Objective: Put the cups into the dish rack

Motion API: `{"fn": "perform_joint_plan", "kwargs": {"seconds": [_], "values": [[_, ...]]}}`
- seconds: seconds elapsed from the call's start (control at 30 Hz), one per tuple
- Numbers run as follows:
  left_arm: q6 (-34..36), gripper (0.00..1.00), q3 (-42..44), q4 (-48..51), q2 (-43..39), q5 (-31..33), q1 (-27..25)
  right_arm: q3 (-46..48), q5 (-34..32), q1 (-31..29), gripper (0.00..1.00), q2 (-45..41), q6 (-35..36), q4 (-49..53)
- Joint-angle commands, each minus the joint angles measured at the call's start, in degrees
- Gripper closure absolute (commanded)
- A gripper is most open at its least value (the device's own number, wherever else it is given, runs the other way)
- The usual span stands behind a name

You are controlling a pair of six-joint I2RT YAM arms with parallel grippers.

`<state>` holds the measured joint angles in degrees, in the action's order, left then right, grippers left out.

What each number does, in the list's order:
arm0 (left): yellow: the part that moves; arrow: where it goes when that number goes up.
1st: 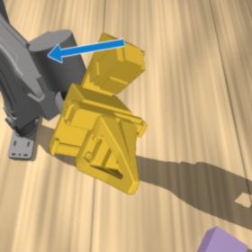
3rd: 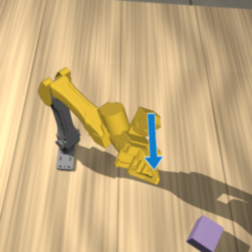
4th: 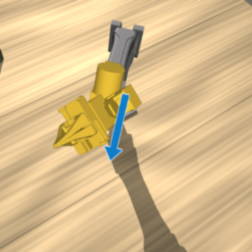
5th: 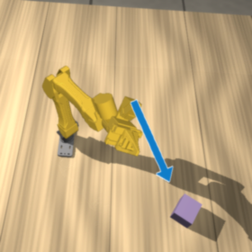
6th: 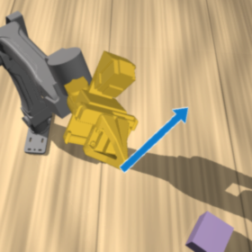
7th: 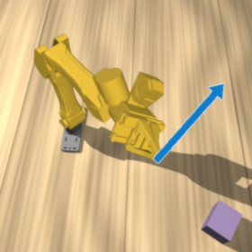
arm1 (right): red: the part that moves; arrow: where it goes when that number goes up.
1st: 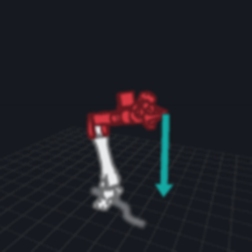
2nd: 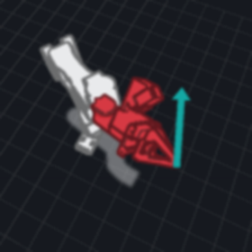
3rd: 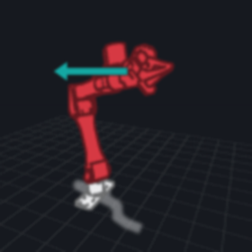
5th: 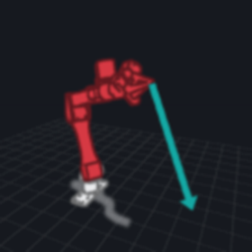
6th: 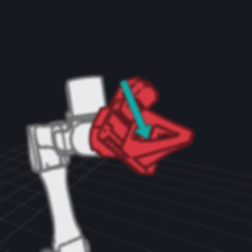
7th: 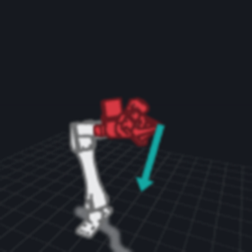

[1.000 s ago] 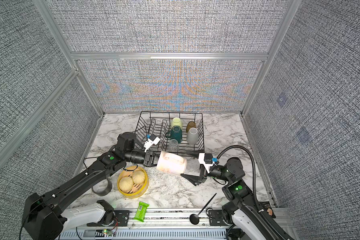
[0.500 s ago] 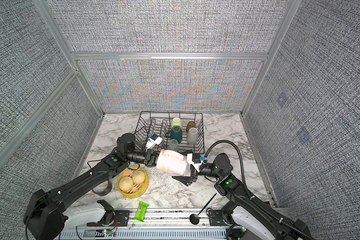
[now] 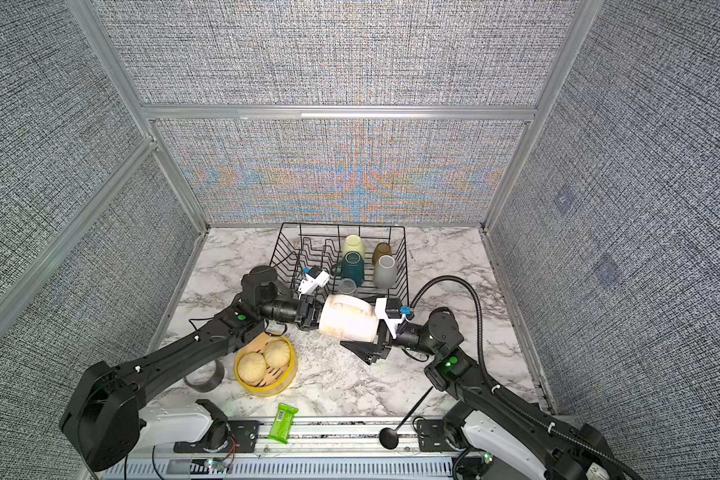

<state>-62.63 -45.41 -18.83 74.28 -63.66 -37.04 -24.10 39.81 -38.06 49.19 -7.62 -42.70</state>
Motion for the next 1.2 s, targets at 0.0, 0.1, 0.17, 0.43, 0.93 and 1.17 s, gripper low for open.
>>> {"fn": "perform_joint_plan", "kwargs": {"seconds": [0.0, 0.1, 0.17, 0.43, 0.93, 1.17], "values": [[-2.39, 1.00, -0.26, -7.61, 0.81, 0.24, 0.03, 0.34, -0.25, -0.24, 0.02, -0.52, -0.97, -4.26], [-2.34, 1.00, -0.29, -8.06, 1.54, 0.10, 0.03, 0.48, 0.26, -0.18, 0.05, -0.12, -1.82, -5.05], [-2.54, 0.98, -0.17, -8.60, 1.99, 0.34, 0.03, 0.41, 0.43, -0.17, 0.09, 0.52, -2.56, -5.86], [-3.38, 0.74, -0.73, -9.86, 3.44, 0.79, 0.14, -0.92, -0.57, -0.01, 0.32, 2.49, -2.92, -3.61], [16.28, 0.34, -1.07, 26.61, -10.04, 15.83, 12.90, -17.34, -1.06, 10.16, 0.42, 0.65, 4.17, 39.00], [23.19, 0.34, -1.59, 42.70, -17.36, 31.59, 18.30, -29.94, -12.57, 12.84, 0.45, 8.39, 14.19, 62.53]]}}
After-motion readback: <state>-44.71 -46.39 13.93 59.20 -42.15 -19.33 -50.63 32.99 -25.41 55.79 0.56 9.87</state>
